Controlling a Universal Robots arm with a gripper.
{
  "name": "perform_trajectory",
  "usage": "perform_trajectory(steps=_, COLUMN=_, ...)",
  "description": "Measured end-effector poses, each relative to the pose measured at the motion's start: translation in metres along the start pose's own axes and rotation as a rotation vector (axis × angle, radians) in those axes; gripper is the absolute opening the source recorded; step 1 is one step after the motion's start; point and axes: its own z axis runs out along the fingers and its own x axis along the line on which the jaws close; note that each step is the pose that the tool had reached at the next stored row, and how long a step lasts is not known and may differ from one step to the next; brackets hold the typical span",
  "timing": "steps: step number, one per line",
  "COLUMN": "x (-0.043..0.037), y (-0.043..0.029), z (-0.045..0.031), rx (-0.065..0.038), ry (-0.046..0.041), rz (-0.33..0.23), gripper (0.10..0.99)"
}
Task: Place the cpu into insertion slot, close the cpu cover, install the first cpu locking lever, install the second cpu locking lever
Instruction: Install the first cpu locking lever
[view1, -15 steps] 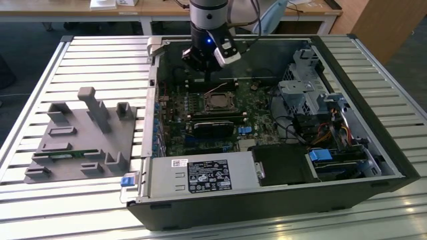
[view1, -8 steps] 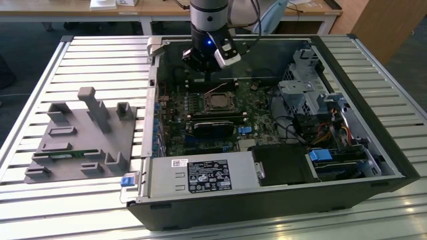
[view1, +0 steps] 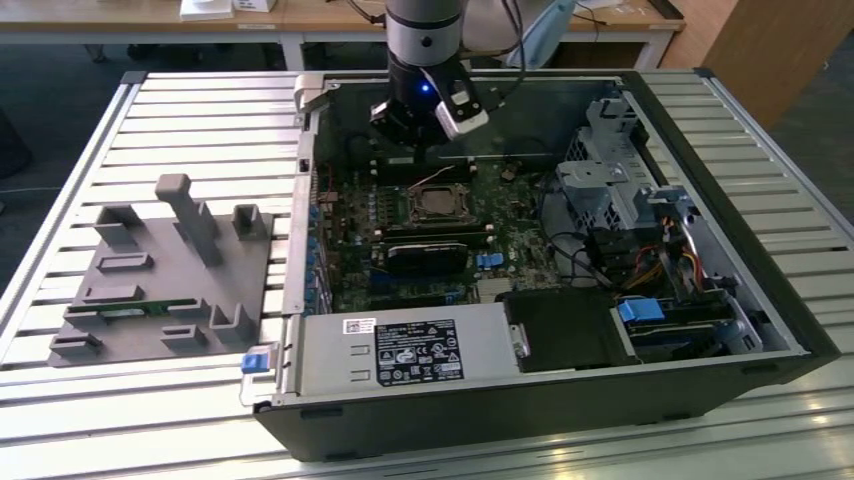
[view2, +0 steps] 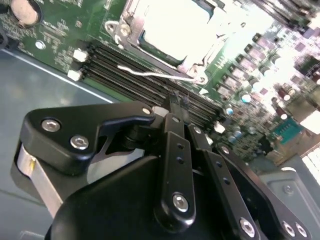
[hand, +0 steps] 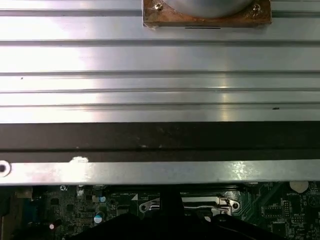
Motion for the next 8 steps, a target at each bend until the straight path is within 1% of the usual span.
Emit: perform_trajectory(steps=8, x=-0.0081, y=-0.0005, z=0.0069, rx=0.000, ry=0.0000, rz=0.000, gripper=0.106)
